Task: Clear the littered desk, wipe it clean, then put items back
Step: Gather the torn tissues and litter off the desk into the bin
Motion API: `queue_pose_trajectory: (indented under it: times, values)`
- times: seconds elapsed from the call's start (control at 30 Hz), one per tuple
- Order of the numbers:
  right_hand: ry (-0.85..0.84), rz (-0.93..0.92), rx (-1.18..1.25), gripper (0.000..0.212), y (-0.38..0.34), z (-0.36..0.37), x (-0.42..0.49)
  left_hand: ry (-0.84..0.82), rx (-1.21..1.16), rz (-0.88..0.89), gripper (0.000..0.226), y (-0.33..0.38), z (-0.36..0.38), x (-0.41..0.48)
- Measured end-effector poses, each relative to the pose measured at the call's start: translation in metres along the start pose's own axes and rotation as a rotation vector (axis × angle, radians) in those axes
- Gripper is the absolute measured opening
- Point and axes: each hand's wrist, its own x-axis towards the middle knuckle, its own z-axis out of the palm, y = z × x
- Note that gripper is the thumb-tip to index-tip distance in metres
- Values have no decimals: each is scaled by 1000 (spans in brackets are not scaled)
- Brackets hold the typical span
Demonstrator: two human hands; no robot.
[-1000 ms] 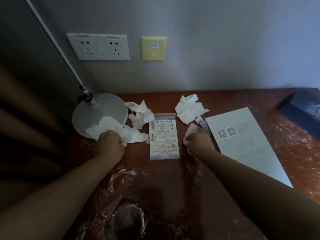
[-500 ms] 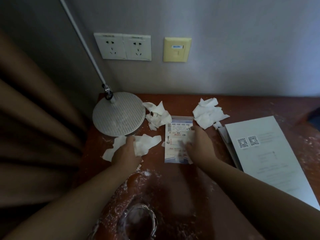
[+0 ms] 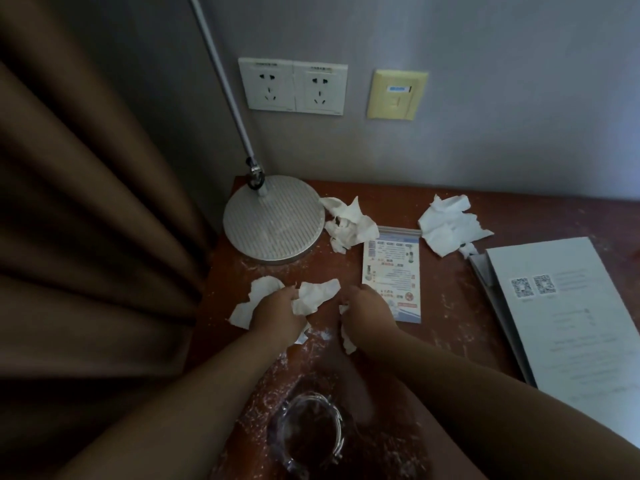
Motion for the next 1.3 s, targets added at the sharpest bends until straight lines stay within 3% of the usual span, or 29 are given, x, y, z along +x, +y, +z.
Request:
queue_pose_trajectory:
  times: [0.17,0.37,0.53,0.87,0.97,1.1,1.3]
  values:
    - [89,-2,60,4,2,-11,-8,-10,-31,66,29,-3,-3,-12]
    - [226,63,102,22,3,-49,-26,66,-84,136,15,7,-26,-24]
    - [338,152,163,22,8,-68,-53,130,-134,236,24,29,-54,-31]
    - [531,264,301,4,27,-89,-120,109,-50,557,16,83,-52,-63]
    - [626,282,262,10,46,-111,-142,121,-1,586,24,101,-50,-74]
    - [656,298,273,20,91,-129,-181,91,56,673,26,144,-26,-105]
    - [764,335,292,16,183,-148,-286,-19,129,869,9,234,70,-185]
